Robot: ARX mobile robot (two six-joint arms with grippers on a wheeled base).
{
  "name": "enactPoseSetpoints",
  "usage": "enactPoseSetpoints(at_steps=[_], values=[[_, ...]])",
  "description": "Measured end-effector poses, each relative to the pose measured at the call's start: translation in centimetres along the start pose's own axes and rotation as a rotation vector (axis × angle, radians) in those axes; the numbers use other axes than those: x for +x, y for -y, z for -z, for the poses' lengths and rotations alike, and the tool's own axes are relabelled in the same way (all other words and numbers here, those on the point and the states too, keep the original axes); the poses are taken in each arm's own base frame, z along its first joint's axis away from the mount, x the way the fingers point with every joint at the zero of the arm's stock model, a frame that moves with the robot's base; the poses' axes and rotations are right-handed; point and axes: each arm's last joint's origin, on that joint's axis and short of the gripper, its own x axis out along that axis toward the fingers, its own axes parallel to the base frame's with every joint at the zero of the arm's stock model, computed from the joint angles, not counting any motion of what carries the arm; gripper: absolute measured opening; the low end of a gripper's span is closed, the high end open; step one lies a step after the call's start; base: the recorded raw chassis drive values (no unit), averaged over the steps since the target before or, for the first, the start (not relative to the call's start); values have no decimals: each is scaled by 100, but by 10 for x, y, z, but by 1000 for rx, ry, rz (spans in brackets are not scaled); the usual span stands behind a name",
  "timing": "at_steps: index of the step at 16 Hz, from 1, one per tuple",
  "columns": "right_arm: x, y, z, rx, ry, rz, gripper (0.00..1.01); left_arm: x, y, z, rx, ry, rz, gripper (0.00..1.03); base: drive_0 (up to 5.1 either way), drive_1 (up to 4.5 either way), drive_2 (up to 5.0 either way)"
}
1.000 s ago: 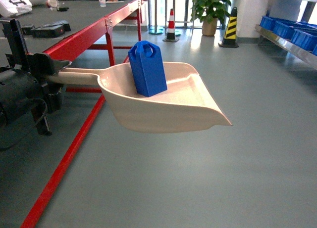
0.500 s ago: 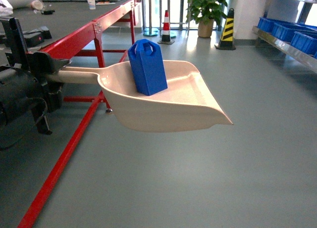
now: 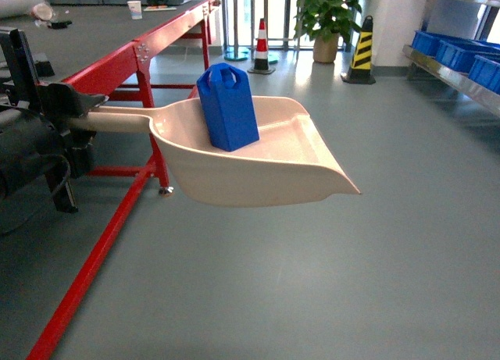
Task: Place part in tray to right shelf
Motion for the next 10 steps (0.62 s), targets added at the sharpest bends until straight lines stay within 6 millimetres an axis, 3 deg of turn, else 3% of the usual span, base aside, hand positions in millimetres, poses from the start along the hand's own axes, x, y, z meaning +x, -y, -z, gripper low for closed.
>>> enactPoseSetpoints(at_steps=[10], values=[[0, 0, 0, 0, -4, 0, 98, 0, 0, 0, -1, 3, -3, 14, 2, 432, -429]])
